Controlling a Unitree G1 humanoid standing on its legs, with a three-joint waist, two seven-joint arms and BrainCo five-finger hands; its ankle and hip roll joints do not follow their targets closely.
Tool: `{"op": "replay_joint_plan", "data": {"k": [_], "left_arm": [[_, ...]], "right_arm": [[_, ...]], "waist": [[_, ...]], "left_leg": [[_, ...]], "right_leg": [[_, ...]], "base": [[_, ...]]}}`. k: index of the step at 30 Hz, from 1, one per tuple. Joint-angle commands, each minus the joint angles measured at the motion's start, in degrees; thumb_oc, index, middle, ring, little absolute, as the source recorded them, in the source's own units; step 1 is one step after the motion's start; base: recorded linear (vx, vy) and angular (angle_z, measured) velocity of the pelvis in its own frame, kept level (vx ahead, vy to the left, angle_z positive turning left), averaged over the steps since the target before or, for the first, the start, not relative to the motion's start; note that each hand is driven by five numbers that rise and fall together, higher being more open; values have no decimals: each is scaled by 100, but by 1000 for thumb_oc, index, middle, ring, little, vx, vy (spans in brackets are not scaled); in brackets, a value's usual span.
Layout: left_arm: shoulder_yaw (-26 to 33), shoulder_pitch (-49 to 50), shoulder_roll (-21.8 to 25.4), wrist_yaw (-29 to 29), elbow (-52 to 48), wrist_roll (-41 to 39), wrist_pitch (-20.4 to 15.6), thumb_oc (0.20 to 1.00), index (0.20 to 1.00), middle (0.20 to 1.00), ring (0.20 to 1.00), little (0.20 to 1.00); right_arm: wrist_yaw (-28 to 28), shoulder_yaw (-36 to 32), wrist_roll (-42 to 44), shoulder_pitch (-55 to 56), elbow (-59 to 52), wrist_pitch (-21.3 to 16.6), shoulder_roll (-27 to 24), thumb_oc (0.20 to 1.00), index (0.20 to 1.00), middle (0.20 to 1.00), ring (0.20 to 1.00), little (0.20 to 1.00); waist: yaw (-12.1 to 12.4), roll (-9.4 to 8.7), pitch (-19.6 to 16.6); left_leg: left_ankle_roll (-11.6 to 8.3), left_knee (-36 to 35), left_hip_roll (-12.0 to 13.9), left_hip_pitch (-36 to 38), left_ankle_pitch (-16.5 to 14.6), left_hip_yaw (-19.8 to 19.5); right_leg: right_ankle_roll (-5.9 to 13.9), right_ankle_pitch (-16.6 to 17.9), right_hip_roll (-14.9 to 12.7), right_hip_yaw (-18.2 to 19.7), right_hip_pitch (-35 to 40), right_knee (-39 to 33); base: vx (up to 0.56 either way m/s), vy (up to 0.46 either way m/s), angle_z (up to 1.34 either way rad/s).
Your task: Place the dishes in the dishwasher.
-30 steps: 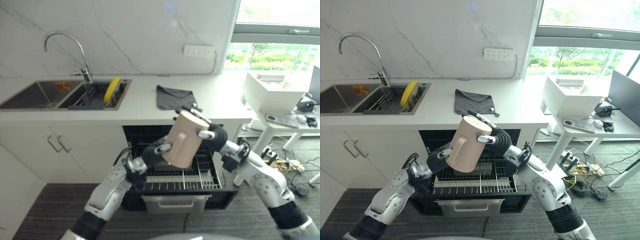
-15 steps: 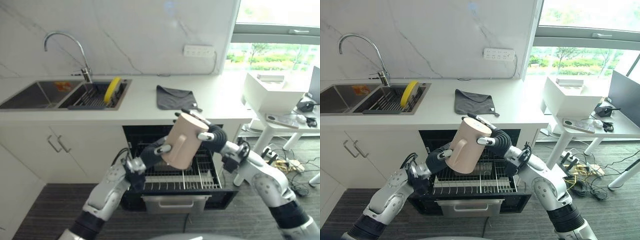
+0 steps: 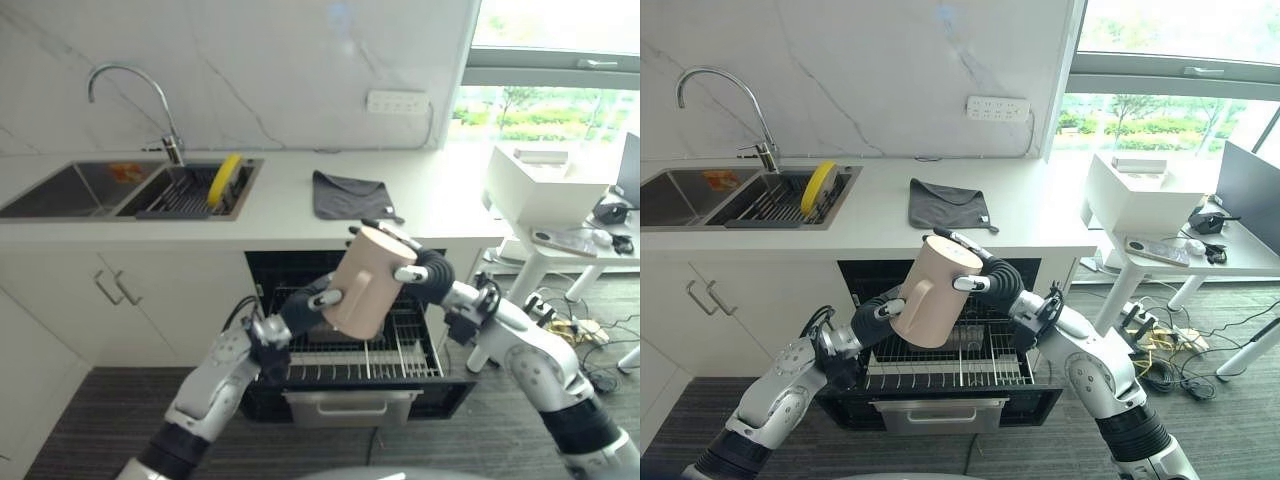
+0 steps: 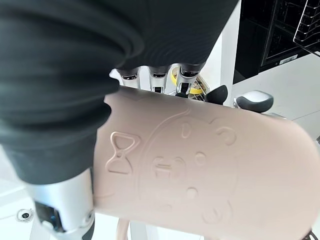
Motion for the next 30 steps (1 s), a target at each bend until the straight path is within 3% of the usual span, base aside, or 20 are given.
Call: {"op": "replay_joint_plan", "data": {"k": [1,2,3,4,19,30], "left_arm": [[-53,-627,-39,-11,-15,90,-233,200,200,200,200,200],[-61,-629,-46,-6,-24,97,-222,200,200,200,200,200],[-76,-624,-49,-16,-16,108,-234,200,200,200,200,200],[-65,-620,-55,-29,-36,112,-209,200,200,200,200,200],[-36,-601,-100,-31,-20,142,-202,200,200,200,200,200],[-6,-512,-144,100,27,104,-43,200,200,200,200,200]], "right_arm": [[391,259,59,-725,-498,-66,259,1000,1000,1000,1000,1000],[398,252,63,-730,-508,-72,250,677,677,677,677,677],[360,257,81,-738,-510,-97,258,235,235,235,235,235],[367,240,46,-740,-517,-127,278,200,200,200,200,200],[476,164,-340,-774,-614,-624,389,200,200,200,200,200],[197,39,-602,-749,-596,-979,349,200,200,200,200,200]], "waist": [[40,-35,305],[36,-35,303],[38,-38,305],[42,-41,306],[52,-36,302],[36,-18,301]], "left_leg": [[-128,38,270,528,-242,209],[-130,38,275,529,-246,211],[-131,38,278,531,-245,211],[-132,38,286,531,-243,215],[-131,38,287,514,-248,226],[-117,38,273,525,-255,240]], "right_leg": [[176,60,-292,-445,63,36],[179,60,-296,-446,63,36],[183,60,-301,-447,67,36],[185,62,-312,-454,71,36],[204,78,-345,-452,41,36],[187,66,-319,-435,42,36]], "base": [[0,0,0],[0,0,0],[38,-10,0],[32,-4,0],[0,0,0],[0,0,0]]}}
